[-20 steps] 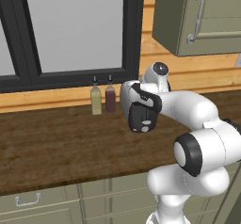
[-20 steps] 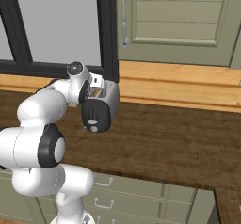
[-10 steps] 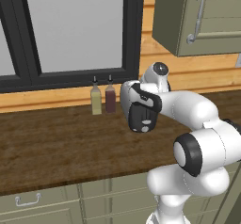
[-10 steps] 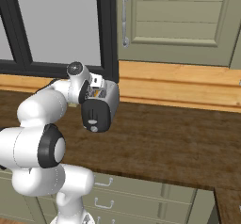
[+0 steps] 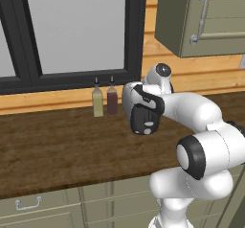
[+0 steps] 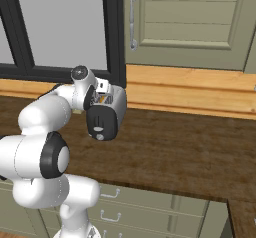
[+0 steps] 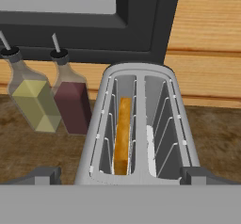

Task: Start the toaster. Once the lever pops up, take the bread to the plate on the dining counter.

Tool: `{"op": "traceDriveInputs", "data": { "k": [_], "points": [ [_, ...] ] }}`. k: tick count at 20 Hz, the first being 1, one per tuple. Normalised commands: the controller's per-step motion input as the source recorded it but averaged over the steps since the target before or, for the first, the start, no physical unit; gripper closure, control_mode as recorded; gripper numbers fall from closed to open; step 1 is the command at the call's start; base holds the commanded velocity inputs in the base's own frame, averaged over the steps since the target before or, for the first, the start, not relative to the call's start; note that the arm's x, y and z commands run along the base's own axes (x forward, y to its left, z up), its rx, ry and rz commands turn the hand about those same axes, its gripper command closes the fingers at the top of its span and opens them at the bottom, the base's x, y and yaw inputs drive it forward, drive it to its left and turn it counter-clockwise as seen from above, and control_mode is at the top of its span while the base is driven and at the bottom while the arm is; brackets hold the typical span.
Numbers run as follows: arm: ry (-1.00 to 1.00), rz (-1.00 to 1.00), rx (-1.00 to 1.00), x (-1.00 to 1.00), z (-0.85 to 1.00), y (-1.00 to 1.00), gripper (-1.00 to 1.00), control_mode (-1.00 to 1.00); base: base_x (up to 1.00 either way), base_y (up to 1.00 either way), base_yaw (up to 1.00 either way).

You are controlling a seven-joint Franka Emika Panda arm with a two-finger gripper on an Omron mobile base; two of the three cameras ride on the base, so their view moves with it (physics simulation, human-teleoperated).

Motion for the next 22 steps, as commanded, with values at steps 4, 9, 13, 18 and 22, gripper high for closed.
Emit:
{"op": "traceDriveInputs", "data": {
  "k": [4, 9, 13, 18, 22],
  "points": [
    [0.00, 0.00, 0.00, 0.00, 0.00, 0.00, -1.00, -1.00, 0.00, 0.00, 0.00],
    [0.00, 0.00, 0.00, 0.00, 0.00, 0.00, -1.00, -1.00, 0.00, 0.00, 0.00],
    [0.00, 0.00, 0.00, 0.00, 0.00, 0.00, -1.00, -1.00, 0.00, 0.00, 0.00],
    [0.00, 0.00, 0.00, 0.00, 0.00, 0.00, -1.00, -1.00, 0.00, 0.00, 0.00],
    [0.00, 0.00, 0.00, 0.00, 0.00, 0.00, -1.00, -1.00, 0.00, 0.00, 0.00]
  ]
}}
